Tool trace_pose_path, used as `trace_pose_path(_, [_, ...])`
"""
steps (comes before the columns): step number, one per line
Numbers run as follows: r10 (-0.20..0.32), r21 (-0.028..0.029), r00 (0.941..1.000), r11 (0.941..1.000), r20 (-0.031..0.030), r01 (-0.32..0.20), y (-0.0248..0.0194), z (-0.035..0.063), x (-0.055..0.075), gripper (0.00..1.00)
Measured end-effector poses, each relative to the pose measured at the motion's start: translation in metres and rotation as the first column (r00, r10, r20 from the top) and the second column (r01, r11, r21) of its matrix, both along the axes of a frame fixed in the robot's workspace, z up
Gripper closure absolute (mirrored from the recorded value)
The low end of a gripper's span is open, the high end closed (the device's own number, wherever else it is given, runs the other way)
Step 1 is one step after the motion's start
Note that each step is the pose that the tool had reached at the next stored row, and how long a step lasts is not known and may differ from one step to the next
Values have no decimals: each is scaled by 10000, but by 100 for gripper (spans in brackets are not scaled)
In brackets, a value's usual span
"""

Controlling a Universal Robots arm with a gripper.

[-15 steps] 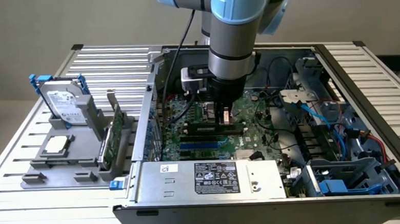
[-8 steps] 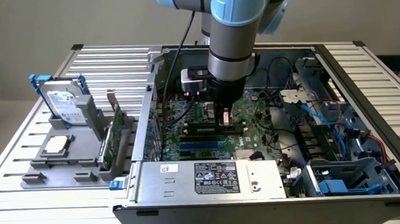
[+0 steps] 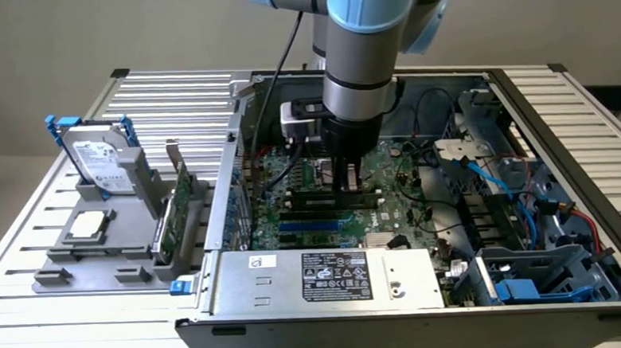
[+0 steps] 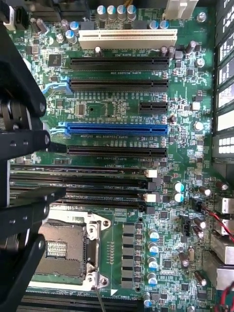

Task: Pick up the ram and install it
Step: 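Insert the ram into the slot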

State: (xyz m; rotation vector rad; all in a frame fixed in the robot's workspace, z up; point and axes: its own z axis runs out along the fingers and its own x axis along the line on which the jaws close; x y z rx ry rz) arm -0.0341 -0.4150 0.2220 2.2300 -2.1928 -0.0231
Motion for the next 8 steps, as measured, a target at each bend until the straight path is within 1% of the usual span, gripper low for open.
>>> trace_pose_path(1, [0, 1, 10000, 10000, -4, 0, 0, 28, -1, 55])
trace_pose_path(2, [0, 0, 10000, 10000, -9, 0, 0, 57, -2, 49])
trace_pose_path(3, [0, 1, 10000, 10000, -13, 0, 0, 90, -4, 49])
trace_pose_path(4, [0, 0, 10000, 10000, -17, 0, 0, 125, -5, 43])
trace_pose_path(8, [1, 0, 10000, 10000, -35, -1, 0, 263, -11, 43])
